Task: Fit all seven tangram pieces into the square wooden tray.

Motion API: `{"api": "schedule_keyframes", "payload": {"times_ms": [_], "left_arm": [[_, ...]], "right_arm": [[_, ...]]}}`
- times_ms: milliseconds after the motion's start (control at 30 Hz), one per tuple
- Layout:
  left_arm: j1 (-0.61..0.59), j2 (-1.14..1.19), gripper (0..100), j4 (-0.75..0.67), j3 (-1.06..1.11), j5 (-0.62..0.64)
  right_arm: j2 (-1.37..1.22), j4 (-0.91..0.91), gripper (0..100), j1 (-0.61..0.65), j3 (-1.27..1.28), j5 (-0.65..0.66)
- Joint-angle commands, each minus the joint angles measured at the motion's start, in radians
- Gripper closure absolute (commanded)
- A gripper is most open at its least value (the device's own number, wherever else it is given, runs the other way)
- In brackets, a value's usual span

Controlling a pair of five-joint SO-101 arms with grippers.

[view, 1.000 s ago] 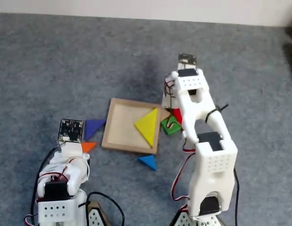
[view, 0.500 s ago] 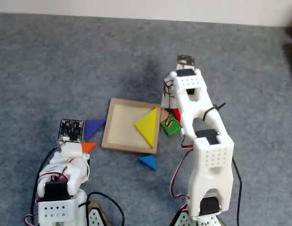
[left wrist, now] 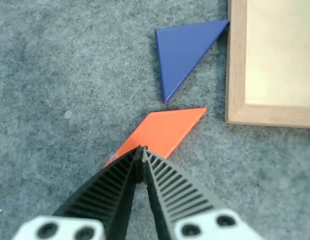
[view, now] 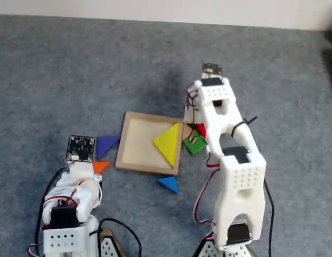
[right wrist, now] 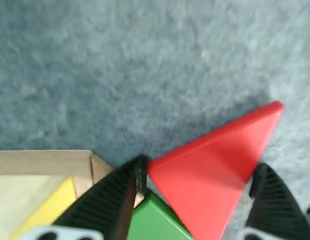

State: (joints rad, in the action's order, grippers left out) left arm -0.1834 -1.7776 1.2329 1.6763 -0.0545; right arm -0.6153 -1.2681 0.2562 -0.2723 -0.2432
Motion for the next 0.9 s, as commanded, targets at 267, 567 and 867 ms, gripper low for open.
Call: {"api": "schedule_keyframes", "payload": {"times_ms": [267, 567, 867], "left_arm": [[0.008, -0.044, 100, 0.002, 0.019, -0.008], [0.008, -0.044, 100, 0.002, 0.019, -0.008], [0.008, -0.044, 100, 0.002, 0.019, -0.008]], "right_arm": [[0.007, -0.007, 68.3, -0.015, -0.076, -0.012], [0.005, -0.007, 68.3, -0.018, -0.070, -0.012], [0.005, -0.012, 70.0, -0.022, -0.070, -0.003]]}}
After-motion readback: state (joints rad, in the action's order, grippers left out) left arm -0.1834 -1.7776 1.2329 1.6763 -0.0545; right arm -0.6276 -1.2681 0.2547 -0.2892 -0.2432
